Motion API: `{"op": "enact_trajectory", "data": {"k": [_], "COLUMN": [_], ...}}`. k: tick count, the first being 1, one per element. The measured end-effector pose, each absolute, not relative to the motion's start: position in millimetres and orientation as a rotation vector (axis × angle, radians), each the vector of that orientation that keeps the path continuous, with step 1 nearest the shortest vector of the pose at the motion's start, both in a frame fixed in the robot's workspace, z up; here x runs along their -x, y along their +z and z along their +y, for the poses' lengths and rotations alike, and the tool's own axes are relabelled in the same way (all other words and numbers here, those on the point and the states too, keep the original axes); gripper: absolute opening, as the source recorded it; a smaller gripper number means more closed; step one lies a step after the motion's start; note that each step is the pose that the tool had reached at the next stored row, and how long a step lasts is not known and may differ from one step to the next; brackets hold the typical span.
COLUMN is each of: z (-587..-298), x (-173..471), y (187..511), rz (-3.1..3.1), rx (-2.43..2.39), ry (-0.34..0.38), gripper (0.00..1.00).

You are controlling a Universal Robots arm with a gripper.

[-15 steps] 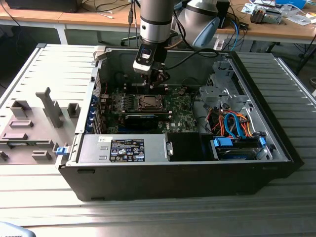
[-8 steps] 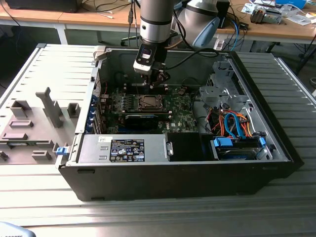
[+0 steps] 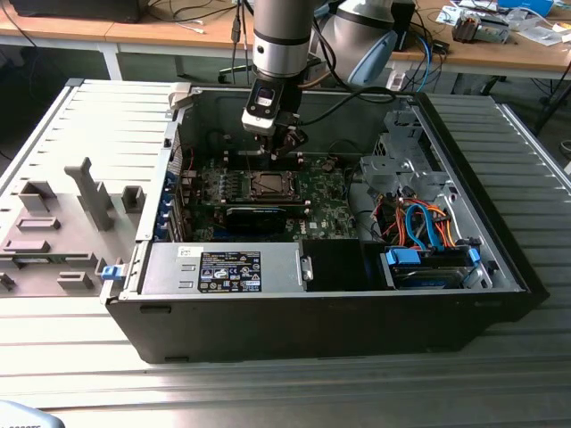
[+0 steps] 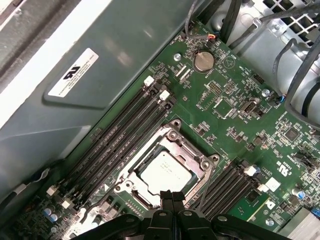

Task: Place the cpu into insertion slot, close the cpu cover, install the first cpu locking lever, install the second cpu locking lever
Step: 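Install the first cpu locking lever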

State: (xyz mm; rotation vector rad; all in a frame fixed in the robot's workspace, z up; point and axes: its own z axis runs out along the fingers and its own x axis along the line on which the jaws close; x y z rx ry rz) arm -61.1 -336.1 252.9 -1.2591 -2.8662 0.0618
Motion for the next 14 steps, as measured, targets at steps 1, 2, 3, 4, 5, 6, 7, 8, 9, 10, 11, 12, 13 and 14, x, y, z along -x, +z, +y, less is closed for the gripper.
{"op": "enact_trajectory", "data": {"k": [1,2,3,4,5,6,7,8,9,10,11,12,13,14], "z": [-336.2,-336.2,-336.2,-336.2,-336.1,-336.2,-336.2,-336.2,-336.1,-336.2,-336.2,-336.1,-336.2,-336.2], "x": [61.1,61.1,61.1,61.2,61.1,61.1,61.2,61.1,61.1,61.1,61.1,61.1,61.1,61.2], "y": [253.0,252.9,252.9,252.9,252.9,252.9,252.9,252.9,252.9,252.9,252.9,252.9,252.9,252.9], "rz": [-2.867,-2.868,-2.87,-2.872,-2.873,-2.874,-2.876,-2.877,-2.878,-2.879,-2.88,-2.881,-2.882,-2.883], "rx": [1.257,1.254,1.25,1.246,1.244,1.242,1.238,1.236,1.234,1.231,1.229,1.226,1.223,1.221], "ry": [0.062,0.062,0.062,0.062,0.062,0.062,0.062,0.062,0.062,0.062,0.062,0.062,0.062,0.062], "gripper": [0.11,0.11,0.11,0.11,0.11,0.11,0.11,0.11,0.11,0.11,0.11,0.11,0.11,0.11]}}
